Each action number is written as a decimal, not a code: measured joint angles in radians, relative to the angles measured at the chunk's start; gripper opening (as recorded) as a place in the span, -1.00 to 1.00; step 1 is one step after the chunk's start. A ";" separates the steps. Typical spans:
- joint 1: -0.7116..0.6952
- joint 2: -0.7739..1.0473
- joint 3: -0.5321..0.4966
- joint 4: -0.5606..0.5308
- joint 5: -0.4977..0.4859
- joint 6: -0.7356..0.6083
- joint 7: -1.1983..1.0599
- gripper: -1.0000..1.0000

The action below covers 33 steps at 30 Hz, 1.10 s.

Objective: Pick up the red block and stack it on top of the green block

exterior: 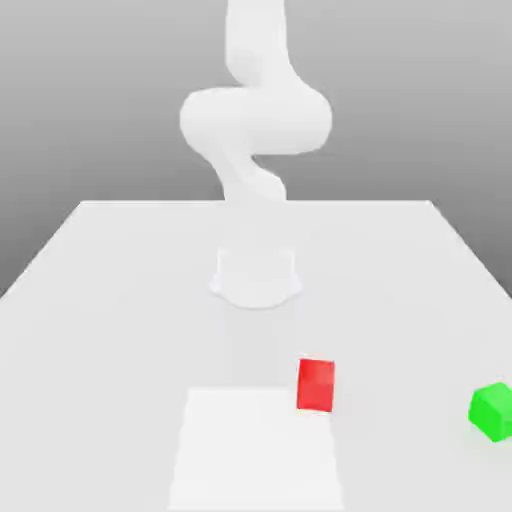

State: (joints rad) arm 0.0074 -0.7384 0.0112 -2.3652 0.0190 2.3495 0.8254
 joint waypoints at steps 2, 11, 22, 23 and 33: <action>0.008 0.061 0.014 -0.062 0.017 0.048 0.025 0.00; 0.042 0.331 0.103 -0.341 0.074 0.259 0.154 0.00; 0.083 0.833 0.127 -0.540 -0.115 0.651 0.445 0.00; 0.112 0.870 0.092 -0.535 -0.141 0.682 0.465 0.00; 0.134 0.859 0.079 -0.538 -0.115 0.675 0.447 -1.00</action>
State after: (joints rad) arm 0.1410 0.1208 0.0906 -2.9033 -0.0965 3.0244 1.2728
